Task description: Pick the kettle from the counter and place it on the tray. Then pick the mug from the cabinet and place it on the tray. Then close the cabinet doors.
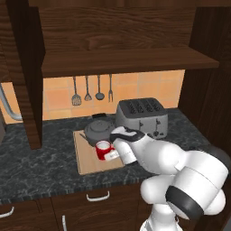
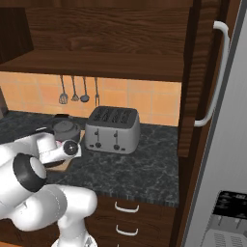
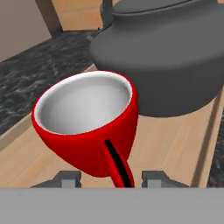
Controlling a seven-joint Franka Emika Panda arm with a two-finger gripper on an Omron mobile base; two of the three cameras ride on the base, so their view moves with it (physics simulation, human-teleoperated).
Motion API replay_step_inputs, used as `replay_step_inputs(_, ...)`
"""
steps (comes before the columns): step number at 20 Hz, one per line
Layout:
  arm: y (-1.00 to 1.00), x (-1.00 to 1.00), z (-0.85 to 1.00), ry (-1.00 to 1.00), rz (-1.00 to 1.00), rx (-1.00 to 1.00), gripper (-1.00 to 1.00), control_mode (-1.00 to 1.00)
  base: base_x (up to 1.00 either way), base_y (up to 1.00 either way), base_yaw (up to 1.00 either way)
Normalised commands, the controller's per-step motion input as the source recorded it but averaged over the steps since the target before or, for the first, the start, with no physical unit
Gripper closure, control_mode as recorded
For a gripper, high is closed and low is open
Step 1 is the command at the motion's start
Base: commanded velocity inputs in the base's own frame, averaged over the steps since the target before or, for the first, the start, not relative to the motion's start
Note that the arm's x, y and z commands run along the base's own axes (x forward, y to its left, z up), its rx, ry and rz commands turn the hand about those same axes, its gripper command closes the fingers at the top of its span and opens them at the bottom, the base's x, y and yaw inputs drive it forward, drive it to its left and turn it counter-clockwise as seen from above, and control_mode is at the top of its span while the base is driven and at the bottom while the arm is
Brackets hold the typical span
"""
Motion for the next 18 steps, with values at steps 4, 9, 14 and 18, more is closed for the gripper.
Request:
replay_step_inputs(4,-0.09,-0.29,0.18,0.00,-0.17,0.00,-1.00,-1.00,0.00,0.00,0.00)
replay_step_inputs(9,-0.08,-0.28,0.58,0.05,-0.18,0.03,-1.00,-1.00,0.00,0.00,0.00)
replay_step_inputs(14,-0.27,-0.36,0.74,0.19,-0.20,0.00,-1.00,-1.00,0.00,0.00,0.00)
replay_step_inputs(18,-0.35,-0.33,0.82,0.23,-0.22,0.00,-1.00,-1.00,0.00,0.00,0.00)
